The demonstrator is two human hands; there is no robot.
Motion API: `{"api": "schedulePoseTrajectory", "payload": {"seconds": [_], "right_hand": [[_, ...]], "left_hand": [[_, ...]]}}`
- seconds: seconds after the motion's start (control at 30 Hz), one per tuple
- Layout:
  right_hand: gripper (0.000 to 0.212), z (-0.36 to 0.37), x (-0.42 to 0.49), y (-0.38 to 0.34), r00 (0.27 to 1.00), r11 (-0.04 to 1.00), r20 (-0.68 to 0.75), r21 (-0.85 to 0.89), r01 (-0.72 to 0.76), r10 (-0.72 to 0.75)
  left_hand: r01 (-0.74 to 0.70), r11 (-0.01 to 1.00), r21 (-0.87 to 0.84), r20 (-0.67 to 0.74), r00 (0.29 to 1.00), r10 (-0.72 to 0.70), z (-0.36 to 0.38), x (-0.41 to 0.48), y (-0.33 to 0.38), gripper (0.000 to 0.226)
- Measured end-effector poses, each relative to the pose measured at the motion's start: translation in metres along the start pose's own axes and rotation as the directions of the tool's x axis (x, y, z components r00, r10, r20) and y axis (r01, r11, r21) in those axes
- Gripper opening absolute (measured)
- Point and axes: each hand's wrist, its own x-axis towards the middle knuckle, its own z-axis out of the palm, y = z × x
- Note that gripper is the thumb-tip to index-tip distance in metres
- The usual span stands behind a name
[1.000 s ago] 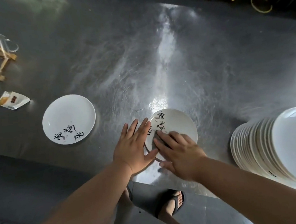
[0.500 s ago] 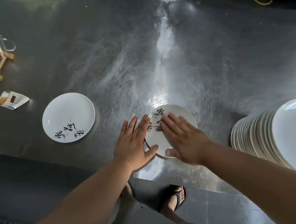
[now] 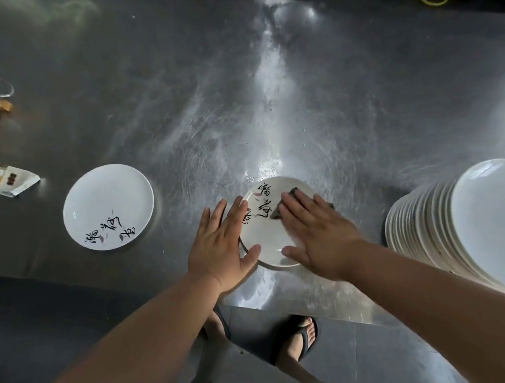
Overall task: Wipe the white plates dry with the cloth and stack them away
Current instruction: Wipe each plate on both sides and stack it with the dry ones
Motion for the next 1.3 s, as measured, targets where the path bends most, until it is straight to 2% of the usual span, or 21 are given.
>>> {"api": "schedulePoseTrajectory", "payload": {"seconds": [0.1, 0.2, 0.27, 0.37, 0.43, 0.5, 0.6, 0.63, 0.73, 0.8, 0.87, 0.97, 1.03, 1.07, 1.2, 1.3], "right_hand": [[0.093, 0.008, -0.02, -0.024, 0.991, 0.988, 0.02, 0.083, 0.13, -0.132], [0.09, 0.025, -0.04, -0.028, 0.959, 0.959, 0.003, 0.028, 0.282, -0.282], [0.086, 0.028, -0.037, -0.01, 0.972, 0.973, -0.022, -0.015, 0.232, -0.232], [0.089, 0.012, -0.023, 0.014, 0.999, 0.999, -0.045, 0.012, 0.032, -0.031], [0.087, 0.006, -0.017, 0.008, 0.999, 0.999, -0.035, 0.019, -0.028, 0.028], [0.089, 0.013, -0.026, -0.014, 1.0, 0.998, -0.029, 0.056, 0.008, -0.006], [0.088, 0.037, -0.051, -0.031, 0.981, 0.982, -0.053, 0.028, 0.187, -0.185], [0.087, 0.04, -0.053, -0.024, 0.979, 0.98, -0.039, 0.02, 0.2, -0.199], [0.089, 0.031, -0.043, 0.003, 0.995, 0.997, -0.071, -0.029, 0.065, -0.067], [0.092, 0.022, -0.031, 0.01, 0.998, 0.998, -0.028, -0.023, -0.056, 0.055], [0.094, 0.019, -0.026, -0.005, 0.997, 0.997, -0.017, 0.017, -0.07, 0.07], [0.094, 0.028, -0.046, -0.036, 0.991, 0.992, -0.047, 0.022, 0.126, -0.124], [0.087, 0.039, -0.055, -0.031, 0.964, 0.966, -0.062, 0.008, 0.259, -0.258], [0.084, 0.039, -0.052, -0.021, 0.957, 0.961, -0.08, -0.005, 0.278, -0.277], [0.09, 0.014, -0.008, 0.017, 0.992, 0.996, -0.095, -0.046, 0.079, -0.083], [0.098, -0.009, 0.036, 0.004, 0.995, 0.995, -0.063, -0.07, 0.069, -0.073]], "left_hand": [[-0.006, 1.0, 0.0, -0.011, 1.0, 0.006, 0.001, -0.001, 0.0, 0.087], [-0.007, 1.0, -0.027, -0.03, 1.0, 0.006, 0.001, -0.001, 0.001, 0.087], [-0.012, 1.0, -0.011, -0.031, 0.999, 0.012, 0.002, -0.001, 0.0, 0.088], [-0.009, 1.0, 0.021, -0.011, 1.0, 0.009, 0.002, 0.0, -0.001, 0.087], [-0.005, 1.0, 0.021, -0.011, 1.0, 0.005, 0.001, -0.001, -0.001, 0.087], [-0.012, 1.0, 0.007, -0.024, 1.0, 0.012, 0.002, -0.001, 0.0, 0.087], [-0.018, 1.0, -0.016, -0.047, 0.999, 0.018, 0.002, -0.001, 0.0, 0.089], [-0.022, 1.0, -0.012, -0.048, 0.999, 0.022, 0.002, -0.002, 0.0, 0.089], [-0.02, 1.0, 0.007, -0.022, 1.0, 0.02, 0.001, -0.001, -0.001, 0.088], [-0.014, 1.0, 0.007, -0.008, 1.0, 0.014, 0.001, 0.0, -0.001, 0.088], [-0.008, 1.0, 0.003, -0.008, 1.0, 0.008, 0.001, -0.001, -0.001, 0.089], [-0.016, 1.0, -0.017, -0.042, 0.999, 0.016, 0.001, -0.002, -0.001, 0.089], [-0.029, 0.999, -0.015, -0.038, 0.999, 0.028, 0.001, -0.002, -0.001, 0.089], [-0.032, 0.999, -0.007, -0.034, 0.999, 0.032, 0.001, -0.002, -0.001, 0.089], [-0.034, 0.999, 0.001, -0.003, 0.999, 0.034, 0.003, -0.001, -0.003, 0.091], [-0.04, 0.999, 0.009, 0.007, 0.999, 0.039, 0.003, 0.0, -0.002, 0.089]]}}
